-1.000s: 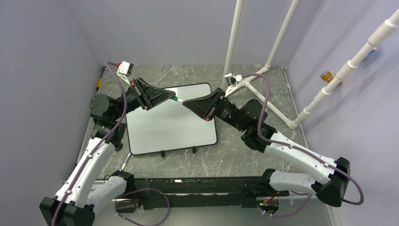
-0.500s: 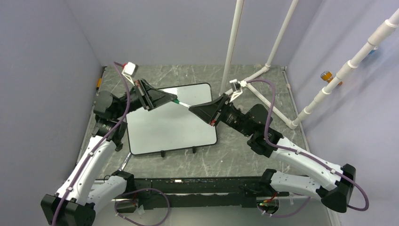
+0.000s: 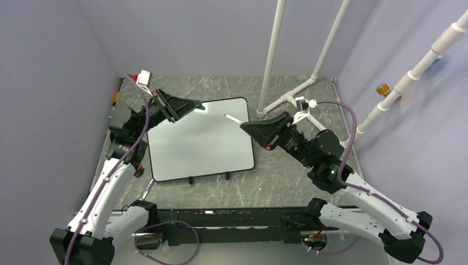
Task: Write a sentence on the whiteboard
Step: Place the pen cap at the center of the board.
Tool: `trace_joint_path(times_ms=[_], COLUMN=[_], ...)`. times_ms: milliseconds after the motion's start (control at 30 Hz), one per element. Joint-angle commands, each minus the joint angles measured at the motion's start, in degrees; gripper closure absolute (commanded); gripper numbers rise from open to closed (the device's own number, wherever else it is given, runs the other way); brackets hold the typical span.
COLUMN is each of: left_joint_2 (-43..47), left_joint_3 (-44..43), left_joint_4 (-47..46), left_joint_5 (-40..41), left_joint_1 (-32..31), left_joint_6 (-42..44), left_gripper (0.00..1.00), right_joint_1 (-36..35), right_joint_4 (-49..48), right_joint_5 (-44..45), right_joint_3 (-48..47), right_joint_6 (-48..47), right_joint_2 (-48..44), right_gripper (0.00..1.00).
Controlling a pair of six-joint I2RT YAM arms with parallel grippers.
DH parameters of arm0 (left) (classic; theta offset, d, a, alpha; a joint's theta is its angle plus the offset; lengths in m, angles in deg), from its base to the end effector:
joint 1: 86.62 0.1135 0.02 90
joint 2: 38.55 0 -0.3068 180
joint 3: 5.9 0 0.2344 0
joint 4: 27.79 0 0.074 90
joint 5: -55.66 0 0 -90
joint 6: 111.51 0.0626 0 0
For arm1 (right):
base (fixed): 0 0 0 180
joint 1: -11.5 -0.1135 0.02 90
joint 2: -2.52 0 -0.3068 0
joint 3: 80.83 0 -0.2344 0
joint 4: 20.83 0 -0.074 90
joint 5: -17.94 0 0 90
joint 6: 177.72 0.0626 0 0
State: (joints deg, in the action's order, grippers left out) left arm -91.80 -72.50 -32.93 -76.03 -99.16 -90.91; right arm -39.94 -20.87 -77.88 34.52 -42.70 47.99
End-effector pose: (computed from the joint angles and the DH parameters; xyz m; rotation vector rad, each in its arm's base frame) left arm 0.1657 -0.0795 0.4517 -0.0150 1.5368 -1.6277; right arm 0.0916 0.1251 0.4541 -0.1767 1.3787 1.5025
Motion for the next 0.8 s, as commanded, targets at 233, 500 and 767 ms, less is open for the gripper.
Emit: trace_joint_path(times_ms=[233,500,767], left_joint_2=[-6.8,-18.9,-41.3], left_joint_3=[-2.0,-2.8,-14.4], left_joint_4=[8.9,9.2,12.4], left_joint_5=[11.2,18.3,20.6], left_joint_1=[-14.5,-29.4,-41.6], left_joint_6=[14.8,23.0,31.3], left_gripper=[1.0,1.0,1.0], right_joint_1=[0.2,0.2,0.1], right_joint_4=[12.9,17.3,20.9], right_joint_5=[13.7,17.6,18.7], right_joint_3=[-7.8,-10.9,-12.0], right_joint_6=[-7.5,-10.7,-9.8], right_joint_2=[-7.1,-9.7,-10.6], right_gripper=[1.0,1.0,1.0])
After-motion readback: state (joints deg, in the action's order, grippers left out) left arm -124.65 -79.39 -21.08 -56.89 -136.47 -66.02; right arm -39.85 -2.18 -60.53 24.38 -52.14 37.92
